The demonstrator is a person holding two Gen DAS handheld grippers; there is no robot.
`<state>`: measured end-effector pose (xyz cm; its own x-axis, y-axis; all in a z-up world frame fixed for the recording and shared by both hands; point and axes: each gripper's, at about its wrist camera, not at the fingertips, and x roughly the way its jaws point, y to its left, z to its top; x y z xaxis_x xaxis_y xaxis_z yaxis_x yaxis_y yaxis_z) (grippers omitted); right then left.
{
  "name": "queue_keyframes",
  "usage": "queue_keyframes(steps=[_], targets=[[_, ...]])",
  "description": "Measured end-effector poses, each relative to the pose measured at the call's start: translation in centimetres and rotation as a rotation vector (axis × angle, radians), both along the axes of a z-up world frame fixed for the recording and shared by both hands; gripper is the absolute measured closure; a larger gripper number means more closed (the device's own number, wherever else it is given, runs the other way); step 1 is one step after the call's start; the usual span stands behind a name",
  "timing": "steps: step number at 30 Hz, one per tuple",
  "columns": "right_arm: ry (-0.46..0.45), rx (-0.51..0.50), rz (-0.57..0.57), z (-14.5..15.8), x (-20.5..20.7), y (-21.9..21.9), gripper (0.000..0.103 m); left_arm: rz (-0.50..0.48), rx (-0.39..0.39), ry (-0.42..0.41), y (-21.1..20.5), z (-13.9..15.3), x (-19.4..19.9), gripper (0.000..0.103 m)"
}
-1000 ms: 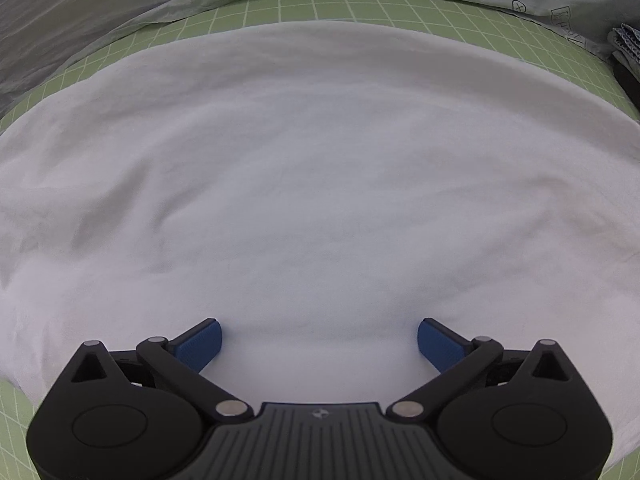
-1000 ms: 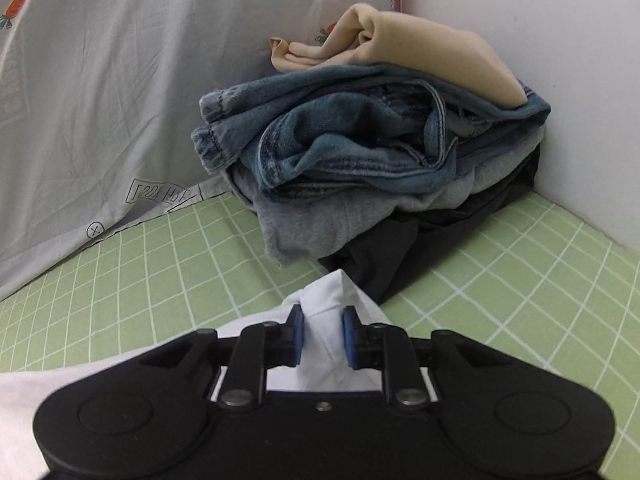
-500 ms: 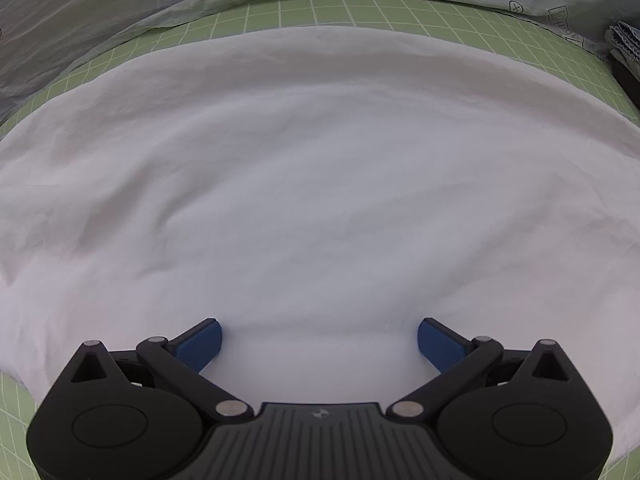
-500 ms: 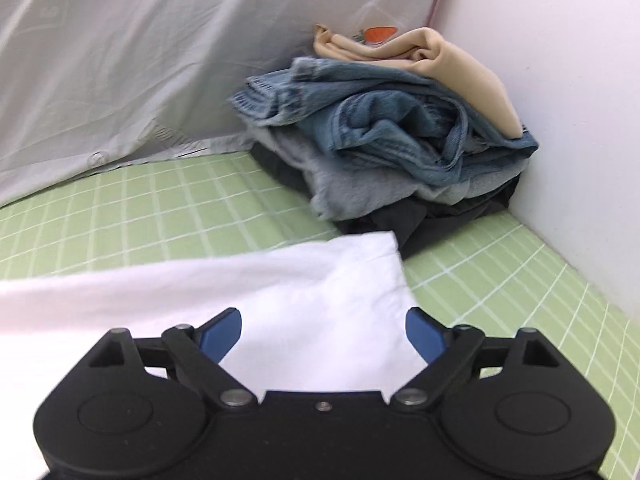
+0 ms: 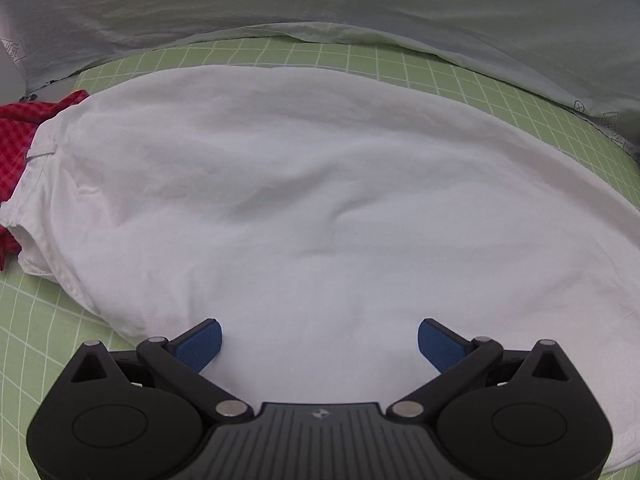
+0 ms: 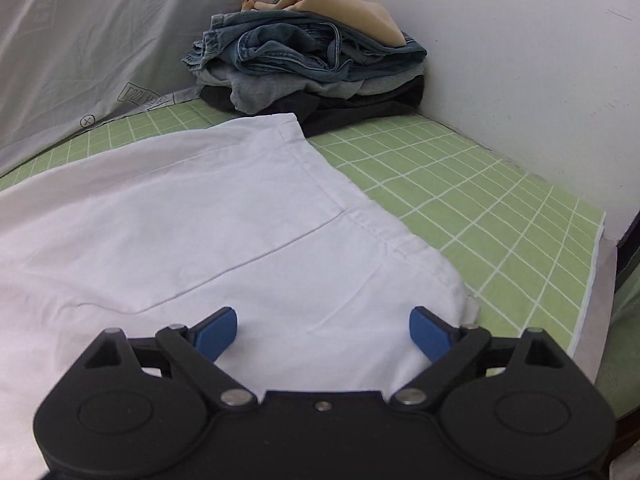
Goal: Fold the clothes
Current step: 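Grasp the white trouser waistband with the left gripper and lift it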
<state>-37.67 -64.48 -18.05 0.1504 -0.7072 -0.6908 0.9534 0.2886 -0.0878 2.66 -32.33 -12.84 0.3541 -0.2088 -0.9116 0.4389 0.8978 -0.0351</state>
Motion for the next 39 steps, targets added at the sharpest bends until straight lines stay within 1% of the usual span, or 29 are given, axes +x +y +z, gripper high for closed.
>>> queue_keyframes(steps=[2, 4, 7, 10, 12, 16, 19, 22, 24, 26, 29, 31, 34, 36, 37, 39], targets=[[0.020, 0.008, -0.007, 0.2, 0.2, 0.2, 0.008, 0.076, -0.028, 0.007, 2.3, 0.3, 0.4, 0.000], [0.058, 0.014, -0.025, 0.5, 1.3, 0.7, 0.006, 0.147, -0.063, 0.015, 4.7, 0.6, 1.0, 0.000], [0.032, 0.026, -0.028, 1.3, 3.2, 1.6, 0.000, 0.227, -0.092, 0.014, 7.8, 0.8, 1.8, 0.000], [0.000, 0.068, 0.021, 1.5, 6.0, 3.1, 0.000, 0.271, -0.120, 0.010, 10.5, 0.9, 3.2, 0.000], [-0.004, 0.090, 0.063, 1.6, 8.2, 4.4, 0.000, 0.291, -0.140, 0.008, 12.1, 0.7, 4.2, 0.000], [0.003, 0.096, 0.158, 1.3, 12.1, 7.4, 0.000, 0.314, -0.145, -0.014, 14.9, 0.3, 6.6, 0.000], [-0.016, 0.097, 0.191, 1.0, 14.6, 8.9, 0.000, 0.309, -0.164, -0.020, 16.6, -0.2, 8.3, 0.000], [-0.059, 0.114, 0.149, 0.1, 16.1, 9.7, 0.000, 0.306, -0.189, -0.013, 17.9, -0.8, 9.9, 0.000], [-0.054, 0.076, 0.108, -0.4, 16.9, 10.4, 0.000, 0.296, -0.201, -0.004, 18.3, -1.3, 10.8, 0.000], [-0.080, 0.044, 0.061, -0.7, 17.1, 10.9, 0.000, 0.296, -0.213, 0.000, 18.6, -1.7, 11.5, 0.000], [-0.099, -0.022, 0.017, -1.2, 17.2, 11.8, 0.000, 0.326, -0.251, 0.027, 19.4, -2.3, 12.7, 0.000], [-0.107, -0.070, 0.005, -1.6, 17.2, 12.5, 0.000, 0.350, -0.277, 0.047, 20.0, -2.7, 13.5, 0.000], [-0.104, -0.069, 0.003, -1.6, 17.3, 12.4, 0.000, 0.373, -0.299, 0.049, 20.3, -2.9, 14.2, 0.000], [-0.105, -0.070, 0.003, -1.6, 17.3, 12.4, 0.000, 0.374, -0.285, 0.044, 20.0, -3.0, 14.5, 0.000], [-0.105, -0.070, 0.003, -1.6, 17.3, 12.4, 0.000, 0.376, -0.279, 0.043, 19.9, -3.0, 14.5, 0.001], [-0.105, -0.070, 0.004, -1.6, 17.3, 12.4, 0.000, 0.387, -0.277, 0.030, 19.7, -2.7, 14.2, 0.012]])
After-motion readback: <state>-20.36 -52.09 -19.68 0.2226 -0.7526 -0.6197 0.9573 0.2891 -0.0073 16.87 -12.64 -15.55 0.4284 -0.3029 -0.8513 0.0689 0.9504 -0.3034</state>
